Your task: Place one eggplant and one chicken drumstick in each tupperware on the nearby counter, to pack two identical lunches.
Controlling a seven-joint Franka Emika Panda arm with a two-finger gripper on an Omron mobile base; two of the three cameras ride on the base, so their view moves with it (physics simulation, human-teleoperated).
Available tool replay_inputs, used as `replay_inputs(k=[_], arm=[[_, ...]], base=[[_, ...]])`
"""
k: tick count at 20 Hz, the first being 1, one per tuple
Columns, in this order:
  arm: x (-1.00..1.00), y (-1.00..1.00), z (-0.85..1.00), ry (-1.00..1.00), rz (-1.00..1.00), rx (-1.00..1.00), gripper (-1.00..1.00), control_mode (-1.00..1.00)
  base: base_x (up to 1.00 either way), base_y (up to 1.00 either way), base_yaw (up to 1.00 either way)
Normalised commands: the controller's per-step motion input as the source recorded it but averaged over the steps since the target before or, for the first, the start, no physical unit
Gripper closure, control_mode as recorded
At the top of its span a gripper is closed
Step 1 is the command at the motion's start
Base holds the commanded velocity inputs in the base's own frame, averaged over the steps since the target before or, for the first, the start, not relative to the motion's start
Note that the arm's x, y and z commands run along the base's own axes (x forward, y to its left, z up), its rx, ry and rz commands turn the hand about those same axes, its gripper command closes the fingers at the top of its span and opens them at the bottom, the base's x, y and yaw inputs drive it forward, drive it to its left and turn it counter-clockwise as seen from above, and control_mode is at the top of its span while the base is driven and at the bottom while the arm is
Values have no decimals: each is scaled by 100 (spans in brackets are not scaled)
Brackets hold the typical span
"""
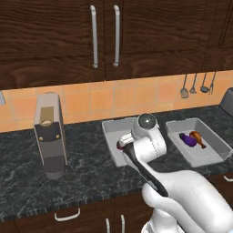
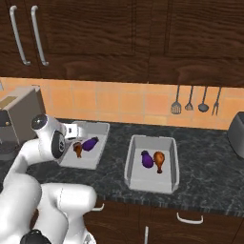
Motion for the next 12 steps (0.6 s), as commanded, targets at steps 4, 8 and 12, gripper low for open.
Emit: replay_inputs(k=[4, 8, 12], arm=[[-76, 58, 67, -21, 0, -5, -100, -100], [-78, 78, 59, -21, 0, -11, -100, -100], [-74, 70, 49, -12, 0, -9, -100, -100]], base=[[0, 0, 0], [0, 0, 0], [0, 0, 0]])
